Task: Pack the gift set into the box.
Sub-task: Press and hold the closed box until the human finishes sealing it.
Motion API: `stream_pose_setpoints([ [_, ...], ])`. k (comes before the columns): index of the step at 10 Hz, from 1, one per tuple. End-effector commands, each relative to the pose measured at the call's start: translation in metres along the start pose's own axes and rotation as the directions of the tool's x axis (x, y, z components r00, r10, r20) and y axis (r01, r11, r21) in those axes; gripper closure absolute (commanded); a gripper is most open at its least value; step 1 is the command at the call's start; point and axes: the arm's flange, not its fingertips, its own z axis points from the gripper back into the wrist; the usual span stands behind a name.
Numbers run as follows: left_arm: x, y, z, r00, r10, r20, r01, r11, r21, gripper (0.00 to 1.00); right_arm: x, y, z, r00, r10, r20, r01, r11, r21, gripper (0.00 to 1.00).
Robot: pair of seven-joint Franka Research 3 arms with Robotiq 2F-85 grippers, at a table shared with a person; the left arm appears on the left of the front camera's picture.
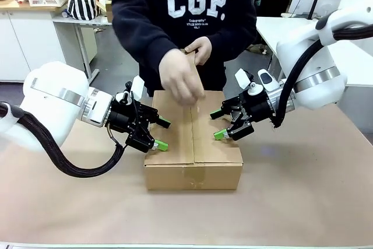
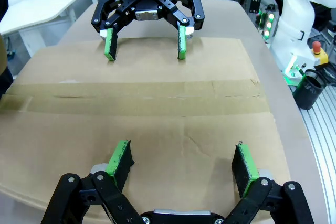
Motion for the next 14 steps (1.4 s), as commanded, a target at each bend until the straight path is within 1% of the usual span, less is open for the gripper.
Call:
stream_pose_setpoints([
  [1, -0.0009, -0.0008, 0.0000, 1.000, -0.006, 0.004, 0.006, 1.000, -0.002, 0.00, -0.0016, 0.0020, -0.0018, 1.000, -0.001, -0.008, 0.001, 1.000, -0.003, 0.00],
  [14, -0.0009, -0.0008, 0.0000, 1.000, -0.006, 0.004, 0.006, 1.000, -0.002, 0.00, -0.0016, 0.0020, -0.0018, 1.000, -0.001, -0.008, 0.001, 1.000, -0.003, 0.00],
])
